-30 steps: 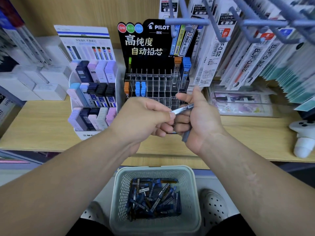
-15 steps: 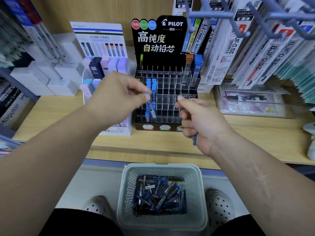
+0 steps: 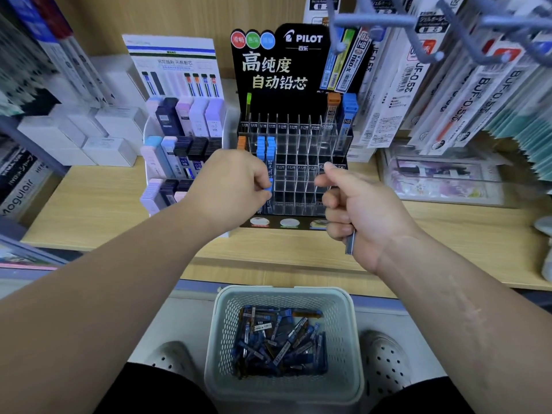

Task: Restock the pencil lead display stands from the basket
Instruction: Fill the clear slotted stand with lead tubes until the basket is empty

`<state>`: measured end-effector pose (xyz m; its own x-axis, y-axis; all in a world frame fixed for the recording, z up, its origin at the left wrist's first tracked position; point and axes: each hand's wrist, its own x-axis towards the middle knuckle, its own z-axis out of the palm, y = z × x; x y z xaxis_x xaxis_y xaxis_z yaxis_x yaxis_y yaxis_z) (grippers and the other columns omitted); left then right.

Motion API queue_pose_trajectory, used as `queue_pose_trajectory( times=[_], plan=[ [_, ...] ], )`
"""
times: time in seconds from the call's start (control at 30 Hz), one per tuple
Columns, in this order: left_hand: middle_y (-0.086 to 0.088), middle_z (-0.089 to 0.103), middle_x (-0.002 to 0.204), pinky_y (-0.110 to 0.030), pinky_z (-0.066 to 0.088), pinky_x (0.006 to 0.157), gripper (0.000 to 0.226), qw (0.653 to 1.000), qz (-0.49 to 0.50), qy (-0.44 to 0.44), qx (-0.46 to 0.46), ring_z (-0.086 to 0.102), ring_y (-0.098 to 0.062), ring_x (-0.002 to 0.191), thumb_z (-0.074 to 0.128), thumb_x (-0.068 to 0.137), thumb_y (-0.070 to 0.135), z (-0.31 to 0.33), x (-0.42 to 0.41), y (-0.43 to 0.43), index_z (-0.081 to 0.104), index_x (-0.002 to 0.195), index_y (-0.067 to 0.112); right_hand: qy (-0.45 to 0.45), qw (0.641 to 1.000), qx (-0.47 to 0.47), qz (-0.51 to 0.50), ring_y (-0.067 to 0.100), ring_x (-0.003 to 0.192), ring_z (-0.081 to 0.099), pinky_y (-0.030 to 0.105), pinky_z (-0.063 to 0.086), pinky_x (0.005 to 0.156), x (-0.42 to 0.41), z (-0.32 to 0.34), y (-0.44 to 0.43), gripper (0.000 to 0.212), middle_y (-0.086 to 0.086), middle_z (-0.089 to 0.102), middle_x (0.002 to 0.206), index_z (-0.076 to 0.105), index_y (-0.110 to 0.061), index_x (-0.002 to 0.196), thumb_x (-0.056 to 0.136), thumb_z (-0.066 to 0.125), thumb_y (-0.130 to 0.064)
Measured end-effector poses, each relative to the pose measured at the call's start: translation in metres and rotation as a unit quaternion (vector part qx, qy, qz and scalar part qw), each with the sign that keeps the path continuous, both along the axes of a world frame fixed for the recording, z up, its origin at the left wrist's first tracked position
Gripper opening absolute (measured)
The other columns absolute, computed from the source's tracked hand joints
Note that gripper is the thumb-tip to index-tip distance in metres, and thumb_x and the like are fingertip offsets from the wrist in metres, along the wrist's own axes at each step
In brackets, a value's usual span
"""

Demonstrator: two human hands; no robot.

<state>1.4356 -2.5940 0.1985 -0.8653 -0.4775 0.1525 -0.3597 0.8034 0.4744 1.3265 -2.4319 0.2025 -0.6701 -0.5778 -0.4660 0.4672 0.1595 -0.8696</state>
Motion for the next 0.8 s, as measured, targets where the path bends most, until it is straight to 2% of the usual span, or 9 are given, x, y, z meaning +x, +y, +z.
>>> queue_pose_trajectory(
  times=[0.13,0.3,0.4,0.5,0.57,0.63,0.7,0.8],
  plan=[
    [0.016,0.057,0.064,-0.032,0.054,0.071,0.024,0.999,0.034,-0.019,-0.006,0.058,-0.009,0.068,0.079,0.077,0.015,-0.003,-0.005,0.001,0.062,0.062,0.022,-0.006,1.000,-0.005,-0.001,0.008,0.044,0.026,0.021,0.022,0.040,-0.002,-0.001,0.001,0.024,-0.005,0.043,0.057,0.068,-0.016,0.088,0.098,0.063,-0.036],
    [0.014,0.058,0.067,-0.033,0.053,0.069,0.028,0.997,0.068,-0.047,0.000,0.058,-0.013,0.073,0.080,0.075,0.022,-0.003,-0.010,0.000,0.056,0.063,0.026,-0.150,0.979,-0.126,-0.057,0.010,0.050,0.024,0.022,0.027,0.043,-0.004,0.005,0.000,0.017,-0.003,0.029,0.062,0.066,-0.011,0.093,0.098,0.053,-0.021],
    [0.013,0.058,0.062,-0.032,0.053,0.069,0.025,0.997,0.075,-0.006,0.008,0.058,-0.010,0.067,0.080,0.078,0.029,0.004,-0.009,0.004,0.060,0.065,0.023,-0.192,0.958,-0.188,-0.102,0.012,0.052,0.023,0.024,0.031,0.049,-0.006,0.009,0.000,0.020,-0.002,0.027,0.063,0.062,-0.011,0.096,0.095,0.043,-0.019],
    [0.007,0.062,0.060,-0.021,0.047,0.057,0.024,0.985,0.064,0.047,0.153,0.053,-0.002,0.053,0.079,0.081,0.036,0.017,-0.006,0.023,0.069,0.067,0.019,-0.192,0.945,-0.229,-0.132,0.014,0.054,0.028,0.026,0.036,0.056,-0.005,0.011,-0.003,0.023,-0.002,0.030,0.063,0.059,-0.012,0.096,0.096,0.037,-0.019],
    [0.000,0.067,0.061,-0.020,0.042,0.052,0.025,0.956,0.032,0.014,0.291,0.051,-0.005,0.050,0.078,0.081,0.040,0.024,-0.002,0.042,0.073,0.070,0.018,-0.175,0.944,-0.239,-0.143,0.015,0.055,0.031,0.028,0.038,0.061,-0.002,0.012,-0.006,0.022,-0.001,0.032,0.062,0.057,-0.013,0.095,0.096,0.035,-0.017],
    [-0.003,0.071,0.066,-0.023,0.041,0.052,0.021,0.927,-0.002,-0.024,0.375,0.049,-0.008,0.048,0.077,0.082,0.035,0.026,0.001,0.058,0.075,0.072,0.017,-0.154,0.948,-0.238,-0.147,0.015,0.056,0.034,0.030,0.037,0.063,0.001,0.012,-0.009,0.021,-0.002,0.034,0.062,0.055,-0.015,0.094,0.095,0.034,-0.014],
    [-0.005,0.073,0.070,-0.024,0.044,0.053,0.013,0.915,-0.012,-0.023,0.403,0.049,-0.009,0.047,0.077,0.084,0.024,0.022,0.002,0.066,0.076,0.075,0.014,-0.128,0.957,-0.218,-0.141,0.015,0.057,0.037,0.030,0.038,0.064,0.004,0.011,-0.010,0.021,-0.002,0.035,0.063,0.055,-0.016,0.094,0.093,0.035,-0.009],
    [-0.002,0.073,0.066,-0.023,0.046,0.053,0.013,0.919,-0.001,-0.019,0.394,0.051,-0.012,0.047,0.072,0.089,0.014,0.017,0.002,0.067,0.076,0.076,0.012,-0.087,0.972,-0.188,-0.114,0.015,0.061,0.041,0.030,0.038,0.064,0.008,0.011,-0.011,0.025,-0.002,0.040,0.065,0.058,-0.017,0.095,0.091,0.036,-0.005]
  ],
)
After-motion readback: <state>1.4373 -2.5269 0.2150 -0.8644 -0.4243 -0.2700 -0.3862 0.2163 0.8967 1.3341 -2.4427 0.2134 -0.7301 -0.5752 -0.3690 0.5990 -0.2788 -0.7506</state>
